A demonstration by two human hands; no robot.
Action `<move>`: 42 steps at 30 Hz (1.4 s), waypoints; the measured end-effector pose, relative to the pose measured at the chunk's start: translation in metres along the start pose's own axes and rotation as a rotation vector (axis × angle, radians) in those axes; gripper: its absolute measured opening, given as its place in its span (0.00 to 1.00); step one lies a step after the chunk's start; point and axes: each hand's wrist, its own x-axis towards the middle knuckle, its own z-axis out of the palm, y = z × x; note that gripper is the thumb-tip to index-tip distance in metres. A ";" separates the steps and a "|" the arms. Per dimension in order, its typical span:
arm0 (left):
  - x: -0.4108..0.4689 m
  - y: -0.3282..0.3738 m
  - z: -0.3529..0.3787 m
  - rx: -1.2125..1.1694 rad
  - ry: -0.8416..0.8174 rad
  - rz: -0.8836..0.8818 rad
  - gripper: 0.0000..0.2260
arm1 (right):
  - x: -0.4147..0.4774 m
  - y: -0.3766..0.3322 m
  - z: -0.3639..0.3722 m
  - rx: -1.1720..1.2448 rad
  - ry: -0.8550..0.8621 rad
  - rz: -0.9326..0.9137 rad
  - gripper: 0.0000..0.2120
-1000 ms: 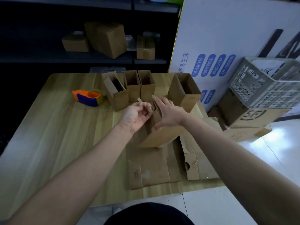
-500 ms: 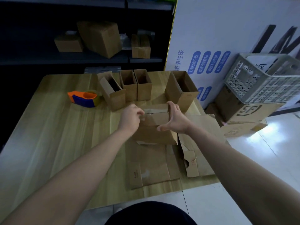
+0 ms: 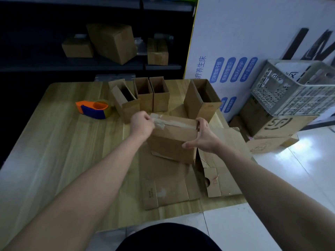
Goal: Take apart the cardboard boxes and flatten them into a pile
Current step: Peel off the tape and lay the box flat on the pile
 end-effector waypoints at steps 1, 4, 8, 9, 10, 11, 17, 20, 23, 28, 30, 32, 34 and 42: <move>0.003 -0.007 -0.007 -0.028 0.061 -0.056 0.02 | -0.002 0.005 0.000 0.005 0.007 0.017 0.51; 0.007 -0.030 -0.023 -0.152 0.155 -0.190 0.04 | -0.002 0.012 0.000 -0.070 -0.090 0.087 0.54; -0.003 -0.037 -0.011 -0.181 0.075 -0.125 0.02 | 0.010 -0.005 0.004 -0.633 -0.219 0.088 0.59; -0.006 -0.035 -0.007 -0.170 0.055 -0.095 0.03 | 0.012 -0.013 0.007 -0.723 -0.236 0.053 0.60; -0.006 -0.033 -0.005 -0.152 0.046 -0.057 0.04 | 0.015 -0.021 0.012 -0.770 -0.254 0.025 0.61; -0.006 -0.031 -0.003 -0.130 0.037 -0.020 0.05 | 0.018 -0.028 0.017 -0.784 -0.270 0.011 0.62; -0.012 -0.023 -0.002 0.065 -0.202 0.078 0.20 | 0.022 -0.040 0.046 -0.741 -0.187 0.003 0.59; -0.019 -0.016 0.006 0.344 -0.128 0.154 0.25 | 0.019 -0.045 0.053 -0.751 -0.152 -0.024 0.57; -0.013 -0.020 0.002 0.176 -0.028 0.152 0.05 | 0.017 -0.042 0.047 -0.689 -0.133 -0.047 0.54; -0.004 -0.036 -0.028 -0.523 0.130 -0.271 0.06 | 0.017 -0.058 0.037 -0.630 -0.091 -0.134 0.52; -0.001 -0.045 -0.042 -0.668 0.240 -0.392 0.07 | 0.019 -0.067 0.035 -0.635 -0.091 -0.180 0.52; 0.005 -0.061 -0.059 -0.791 0.372 -0.497 0.09 | 0.020 -0.071 0.029 -0.600 -0.088 -0.198 0.52; 0.008 -0.078 -0.071 -0.813 0.447 -0.546 0.11 | 0.022 -0.073 0.026 -0.568 -0.080 -0.209 0.53; 0.007 -0.141 -0.099 -0.444 0.786 -0.577 0.11 | 0.030 -0.069 0.027 -0.524 -0.022 -0.145 0.54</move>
